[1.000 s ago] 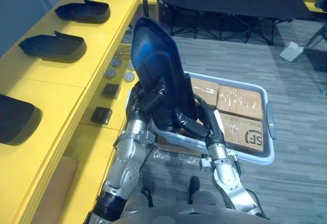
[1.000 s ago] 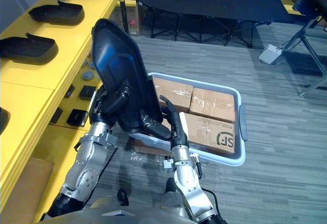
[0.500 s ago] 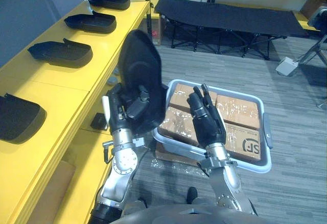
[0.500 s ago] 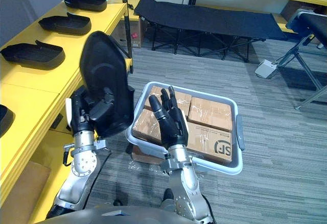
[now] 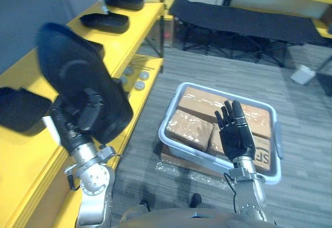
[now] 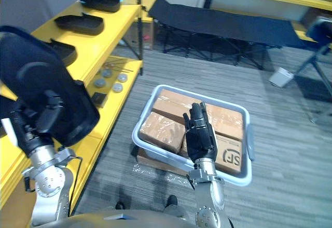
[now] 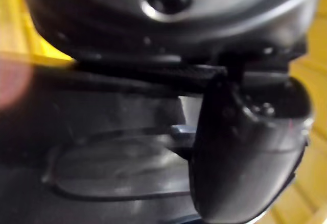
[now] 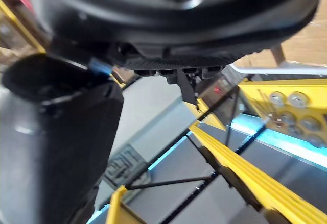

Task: Walk over and take three plastic housings, then place them on the shelf

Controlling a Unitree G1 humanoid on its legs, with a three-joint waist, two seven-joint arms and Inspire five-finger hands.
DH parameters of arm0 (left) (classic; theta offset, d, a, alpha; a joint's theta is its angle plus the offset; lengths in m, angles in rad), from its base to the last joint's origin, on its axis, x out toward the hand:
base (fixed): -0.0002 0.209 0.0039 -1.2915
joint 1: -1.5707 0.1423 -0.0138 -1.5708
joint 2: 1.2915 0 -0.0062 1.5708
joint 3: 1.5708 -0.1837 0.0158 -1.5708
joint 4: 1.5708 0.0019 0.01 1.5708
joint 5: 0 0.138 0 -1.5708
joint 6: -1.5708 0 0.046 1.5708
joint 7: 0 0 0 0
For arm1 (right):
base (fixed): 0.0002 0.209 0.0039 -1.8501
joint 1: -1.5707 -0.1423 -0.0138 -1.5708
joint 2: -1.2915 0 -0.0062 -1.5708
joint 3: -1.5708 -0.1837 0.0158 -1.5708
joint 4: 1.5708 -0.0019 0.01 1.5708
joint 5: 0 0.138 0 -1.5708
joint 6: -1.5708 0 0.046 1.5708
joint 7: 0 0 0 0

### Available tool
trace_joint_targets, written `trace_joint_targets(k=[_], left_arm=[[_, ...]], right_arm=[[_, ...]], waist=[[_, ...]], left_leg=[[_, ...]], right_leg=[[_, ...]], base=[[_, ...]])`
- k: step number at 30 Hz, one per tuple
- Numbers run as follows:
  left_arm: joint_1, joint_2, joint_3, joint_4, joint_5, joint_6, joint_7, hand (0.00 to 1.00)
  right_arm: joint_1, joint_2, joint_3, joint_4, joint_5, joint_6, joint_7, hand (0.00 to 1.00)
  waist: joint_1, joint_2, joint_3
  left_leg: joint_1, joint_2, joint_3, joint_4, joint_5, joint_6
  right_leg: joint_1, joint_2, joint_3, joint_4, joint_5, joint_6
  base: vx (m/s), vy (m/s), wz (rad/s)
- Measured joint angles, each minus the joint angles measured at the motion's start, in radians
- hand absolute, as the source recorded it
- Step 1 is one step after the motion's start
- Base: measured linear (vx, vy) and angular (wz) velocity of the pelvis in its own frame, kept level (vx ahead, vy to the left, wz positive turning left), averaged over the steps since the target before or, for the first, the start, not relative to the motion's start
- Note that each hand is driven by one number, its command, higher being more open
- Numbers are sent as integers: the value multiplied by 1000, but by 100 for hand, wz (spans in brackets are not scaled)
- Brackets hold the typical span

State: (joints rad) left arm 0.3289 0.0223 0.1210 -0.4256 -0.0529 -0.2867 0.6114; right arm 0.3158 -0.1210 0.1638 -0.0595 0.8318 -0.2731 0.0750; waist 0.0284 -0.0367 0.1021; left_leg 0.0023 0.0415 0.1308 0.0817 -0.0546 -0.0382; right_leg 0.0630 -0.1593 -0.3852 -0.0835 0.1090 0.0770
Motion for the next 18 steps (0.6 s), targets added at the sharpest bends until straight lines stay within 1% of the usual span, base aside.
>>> trace_joint_targets(k=[2, 3, 4, 5, 6, 7, 8, 9, 11, 12, 13, 14, 15, 16, 18], left_arm=[[37, -33, 82, -55, -19, -19, 1, 0], [50, -41, 99, -64, -19, -25, 1, 0], [80, -58, 135, -77, -20, -36, -5, 0], [92, -65, 150, -80, -21, -41, -11, 0], [110, -73, 171, -83, -24, -42, -27, 0], [123, -80, 183, -83, -27, -42, -45, 0], [143, -90, 203, -83, -47, -43, -80, 0], [153, -91, 209, -83, -64, -45, -97, 0], [153, -87, 203, -83, -97, -47, -166, 0], [152, -80, 196, -83, -102, -56, -200, 0], [153, -79, 192, -83, -102, -63, -212, 0], [153, -76, 187, -83, -102, -70, -227, 0], [154, -76, 178, -83, -102, -71, -230, 0], [154, -76, 170, -83, -101, -74, -230, 0], [152, -76, 141, -83, -97, -86, -236, 0]], right_arm=[[-79, 4, 28, 91, -3, 7, -21, 100], [-95, 5, 34, 106, -3, 7, -23, 100], [-127, 7, 47, 128, -20, 8, -37, 100], [-144, 10, 52, 137, -40, 8, -48, 100], [-173, 13, 60, 146, -52, 8, -65, 100], [-196, 13, 64, 148, -74, 7, -81, 100], [-228, 11, 78, 148, -92, 7, -105, 100], [-241, 16, 84, 148, -107, 7, -114, 100], [-245, 40, 84, 136, -120, 5, -147, 100], [-234, 47, 82, 128, -120, 7, -160, 100], [-225, 49, 81, 119, -121, 8, -164, 100], [-204, 50, 71, 102, -123, 8, -166, 100], [-191, 50, 54, 98, -143, 9, -164, 100], [-184, 50, 42, 98, -156, 10, -161, 100], [-149, 47, -11, 91, -160, 12, -138, 100]], waist=[[45, 2, -1], [58, 4, -2], [81, 7, -4], [90, 7, -5], [111, 5, -7], [126, 2, -9], [138, 2, -9], [137, 3, -9], [124, 4, -8], [110, -16, -11], [106, -25, -13], [105, -37, -18], [104, -34, -16], [102, -29, -14], [86, 0, 1]], left_leg=[[-12, -4, -60, 0, 15, -1], [-15, -6, -75, 0, 16, -1], [-18, -11, -104, 0, 21, -1], [-20, -15, -120, 0, 23, 0], [-26, -25, -152, -2, 26, 2], [-30, -33, -177, -7, 31, 3], [-30, -37, -207, -24, 39, 10], [-30, -39, -226, -35, 41, 10], [-34, -51, -318, -54, 64, 13], [-35, -67, -364, -55, 74, 10], [-40, -74, -382, -51, 76, 6], [-53, -87, -410, -39, 81, 2], [-69, -96, -424, -15, 88, -10], [-75, -97, -431, -6, 89, -12], [-104, -94, -431, 17, 93, -18]], right_leg=[[24, 1, -66, 4, -5, 1], [30, 1, -82, 4, -6, 1], [43, 1, -114, 4, -7, 1], [51, -2, -130, 4, -10, 3], [64, -7, -159, 5, -16, 7], [71, -12, -171, 5, -24, 13], [78, -16, -169, 12, -30, 11], [78, -18, -151, 27, -39, 8], [75, -19, -20, 96, -110, -16], [77, -25, 25, 129, -158, -18], [77, -31, 34, 149, -183, -13], [74, -41, 26, 180, -222, 7], [75, -43, 7, 195, -233, 28], [79, -40, 0, 199, -234, 31], [92, -31, -39, 202, -238, 32]], base=[[20, -43, 82], [18, -21, 74], [16, -6, 59], [11, 6, 80], [4, 22, 77], [-3, 34, 92], [-9, 42, 75], [1, 86, 94], [34, 117, 131], [54, 62, 130], [51, -3, 120], [16, -78, 80], [9, -80, 63], [-16, -74, 47], [-87, -57, 62]])
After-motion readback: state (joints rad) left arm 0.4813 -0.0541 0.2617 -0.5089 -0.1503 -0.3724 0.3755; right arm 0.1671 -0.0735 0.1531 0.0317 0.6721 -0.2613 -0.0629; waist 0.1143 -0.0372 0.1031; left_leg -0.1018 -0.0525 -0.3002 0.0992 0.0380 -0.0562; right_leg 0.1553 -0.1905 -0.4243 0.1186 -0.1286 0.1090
